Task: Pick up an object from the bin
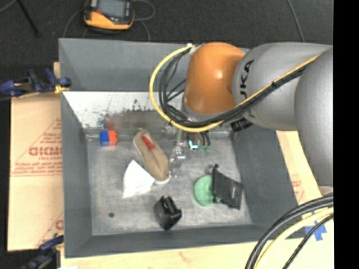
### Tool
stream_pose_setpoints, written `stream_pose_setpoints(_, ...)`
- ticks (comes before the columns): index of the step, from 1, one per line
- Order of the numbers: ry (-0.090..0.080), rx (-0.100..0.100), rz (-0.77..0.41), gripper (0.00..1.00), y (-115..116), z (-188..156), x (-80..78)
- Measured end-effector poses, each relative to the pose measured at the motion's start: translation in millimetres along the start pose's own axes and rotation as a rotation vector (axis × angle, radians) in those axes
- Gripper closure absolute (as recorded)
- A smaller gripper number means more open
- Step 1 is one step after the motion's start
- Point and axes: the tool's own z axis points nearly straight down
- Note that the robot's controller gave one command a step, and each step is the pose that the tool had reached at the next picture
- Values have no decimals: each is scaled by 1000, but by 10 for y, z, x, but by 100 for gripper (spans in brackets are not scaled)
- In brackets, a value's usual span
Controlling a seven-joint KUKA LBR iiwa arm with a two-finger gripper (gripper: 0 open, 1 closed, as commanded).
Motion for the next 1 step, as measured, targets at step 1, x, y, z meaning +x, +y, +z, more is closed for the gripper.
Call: stream_pose_setpoints(1, -8, -1, 1, 0, -2, -46, -17)
